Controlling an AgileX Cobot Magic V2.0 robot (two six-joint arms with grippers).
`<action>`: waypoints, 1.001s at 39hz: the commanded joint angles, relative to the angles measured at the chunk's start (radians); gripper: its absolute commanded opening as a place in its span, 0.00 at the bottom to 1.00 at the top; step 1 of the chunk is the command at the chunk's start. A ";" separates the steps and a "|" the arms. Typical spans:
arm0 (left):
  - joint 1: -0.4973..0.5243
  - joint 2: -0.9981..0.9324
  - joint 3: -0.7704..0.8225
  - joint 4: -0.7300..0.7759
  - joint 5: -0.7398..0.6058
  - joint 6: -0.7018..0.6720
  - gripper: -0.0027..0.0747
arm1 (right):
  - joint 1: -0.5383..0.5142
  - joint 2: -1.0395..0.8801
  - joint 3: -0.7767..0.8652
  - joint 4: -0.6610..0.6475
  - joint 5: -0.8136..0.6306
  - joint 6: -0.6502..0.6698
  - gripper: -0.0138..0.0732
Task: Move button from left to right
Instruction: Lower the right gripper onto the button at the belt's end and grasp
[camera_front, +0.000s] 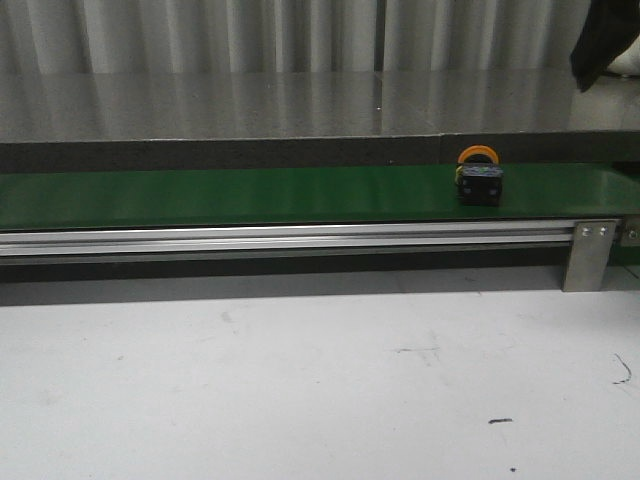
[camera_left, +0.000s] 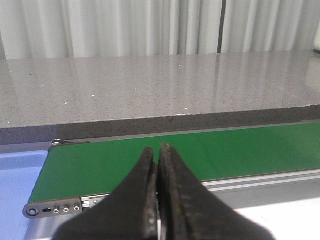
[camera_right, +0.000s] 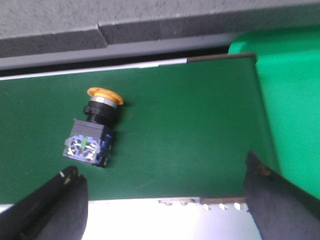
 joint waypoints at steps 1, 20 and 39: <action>-0.006 0.011 -0.023 -0.007 -0.071 -0.011 0.01 | 0.000 0.066 -0.101 0.056 -0.019 0.001 0.90; -0.006 0.011 -0.023 -0.007 -0.073 -0.011 0.01 | 0.018 0.335 -0.296 0.091 0.024 0.000 0.90; -0.006 0.011 -0.023 -0.007 -0.075 -0.011 0.01 | 0.016 0.367 -0.330 0.082 0.051 -0.012 0.40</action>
